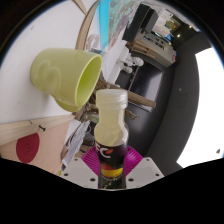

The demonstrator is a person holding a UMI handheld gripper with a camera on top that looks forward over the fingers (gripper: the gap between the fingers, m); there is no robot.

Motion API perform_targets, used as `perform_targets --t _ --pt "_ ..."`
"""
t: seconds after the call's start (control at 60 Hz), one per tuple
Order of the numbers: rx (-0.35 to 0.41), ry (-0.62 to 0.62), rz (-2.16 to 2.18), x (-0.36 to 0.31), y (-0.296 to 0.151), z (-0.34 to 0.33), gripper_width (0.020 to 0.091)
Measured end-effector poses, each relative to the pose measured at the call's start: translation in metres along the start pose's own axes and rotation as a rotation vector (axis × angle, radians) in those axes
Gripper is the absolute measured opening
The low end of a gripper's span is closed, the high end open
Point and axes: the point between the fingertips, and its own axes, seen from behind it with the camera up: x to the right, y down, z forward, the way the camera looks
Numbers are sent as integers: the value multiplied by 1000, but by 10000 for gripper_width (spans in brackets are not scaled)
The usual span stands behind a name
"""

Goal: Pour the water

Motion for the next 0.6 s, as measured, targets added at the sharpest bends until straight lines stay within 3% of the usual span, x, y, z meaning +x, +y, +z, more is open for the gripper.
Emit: perform_targets --t 0.15,0.317,0.417,0.467,0.6 --pt "-31 -35 170 3 11 1 262" --pt "-158 -195 825 -5 38 -11 263" --pt "-157 -296 1240 -15 21 -27 266" --pt "-122 -358 1407 -28 17 -25 264" --pt "-182 -486 1637 -83 8 -41 263"
